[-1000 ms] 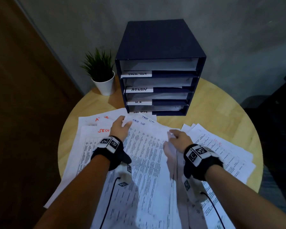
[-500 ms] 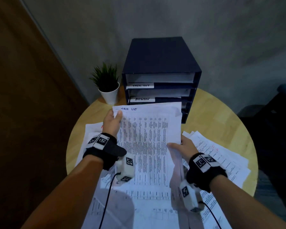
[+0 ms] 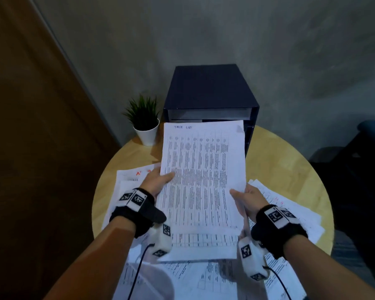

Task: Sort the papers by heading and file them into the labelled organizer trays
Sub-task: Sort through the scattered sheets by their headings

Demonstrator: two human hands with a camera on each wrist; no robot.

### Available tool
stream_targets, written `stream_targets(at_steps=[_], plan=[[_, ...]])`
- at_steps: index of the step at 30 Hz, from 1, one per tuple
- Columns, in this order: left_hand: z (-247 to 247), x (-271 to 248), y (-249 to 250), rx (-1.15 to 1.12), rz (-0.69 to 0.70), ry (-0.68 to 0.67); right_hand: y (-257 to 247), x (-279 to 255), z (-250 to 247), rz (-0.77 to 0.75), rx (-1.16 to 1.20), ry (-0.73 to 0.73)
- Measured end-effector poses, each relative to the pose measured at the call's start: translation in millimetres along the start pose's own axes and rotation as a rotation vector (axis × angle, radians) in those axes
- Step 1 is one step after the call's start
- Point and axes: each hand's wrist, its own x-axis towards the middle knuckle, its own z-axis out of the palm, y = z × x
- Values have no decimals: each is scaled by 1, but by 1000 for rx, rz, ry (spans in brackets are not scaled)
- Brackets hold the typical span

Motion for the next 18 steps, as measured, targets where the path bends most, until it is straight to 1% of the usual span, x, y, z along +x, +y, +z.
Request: stream_targets(at_steps=[1, 2, 3, 4, 5, 8, 9, 11, 14, 16, 18], plan=[[-2, 2, -9, 32, -21, -38, -5, 1, -2, -8, 3, 14], [-5, 10, -23, 51, -42, -45, -10, 1, -4, -20, 0, 26], [-13, 35, -46, 59, -75, -49, -15, 1, -6, -37, -2, 34], [-19, 50, -59, 46, -110, -77, -19, 1, -8, -44, 5, 33], [-18, 48, -57, 29, -135, -105, -24, 1, -10, -46, 25, 34], [0, -6, -9, -43, -105, -170, -40, 0, -19, -25, 68, 44], [4, -15, -2, -37, -104, -202, -44, 1, -23, -20, 90, 49], [7, -26, 3, -22, -134, -298, -53, -1, -30, -35, 143, 38], [4, -33, 1, -5, -215, -382, -66, -6, -38, -78, 211, 50], [4, -37, 1, 3, -208, -443, -74, -4, -40, -116, 217, 83], [7, -41, 9, -34, -162, -476, -85, -5, -40, -148, 209, 109]])
